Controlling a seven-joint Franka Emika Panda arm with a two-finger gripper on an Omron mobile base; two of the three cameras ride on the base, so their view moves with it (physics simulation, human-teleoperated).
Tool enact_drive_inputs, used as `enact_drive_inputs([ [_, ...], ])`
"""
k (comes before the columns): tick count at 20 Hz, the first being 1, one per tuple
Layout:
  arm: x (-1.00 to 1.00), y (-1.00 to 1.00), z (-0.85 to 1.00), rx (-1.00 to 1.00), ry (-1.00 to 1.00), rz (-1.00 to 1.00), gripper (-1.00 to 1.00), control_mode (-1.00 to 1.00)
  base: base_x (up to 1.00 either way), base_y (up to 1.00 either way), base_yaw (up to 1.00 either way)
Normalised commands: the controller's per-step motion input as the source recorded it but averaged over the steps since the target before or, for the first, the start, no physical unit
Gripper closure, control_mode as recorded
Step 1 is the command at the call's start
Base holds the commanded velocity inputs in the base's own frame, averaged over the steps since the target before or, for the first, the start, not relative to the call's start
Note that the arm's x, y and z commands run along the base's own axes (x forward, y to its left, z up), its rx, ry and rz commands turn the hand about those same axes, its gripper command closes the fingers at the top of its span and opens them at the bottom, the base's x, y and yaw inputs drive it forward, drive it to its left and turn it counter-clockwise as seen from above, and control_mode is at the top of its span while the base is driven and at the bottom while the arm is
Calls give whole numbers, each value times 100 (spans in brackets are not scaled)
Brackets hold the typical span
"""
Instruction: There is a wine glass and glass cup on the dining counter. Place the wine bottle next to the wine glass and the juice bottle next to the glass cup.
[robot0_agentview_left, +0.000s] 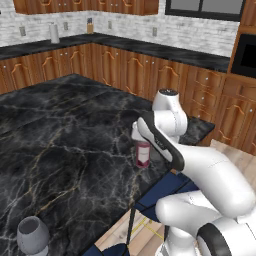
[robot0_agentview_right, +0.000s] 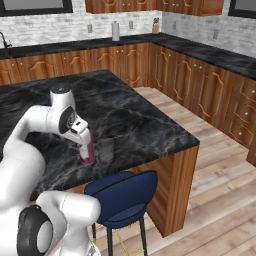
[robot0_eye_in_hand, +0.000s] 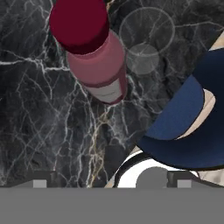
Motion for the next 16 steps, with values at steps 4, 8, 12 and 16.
enact_drive_inputs([
  [4, -50, 0, 17, 9, 2, 5, -100, -100, 0, 0, 0],
  [8, -49, 0, 15, 1, 2, 9, -100, -100, 0, 0, 0],
  [12, -51, 0, 10, 0, 0, 10, -100, -100, 0, 0, 0],
  [16, -40, 0, 5, -2, 0, 6, -100, -100, 0, 0, 0],
])
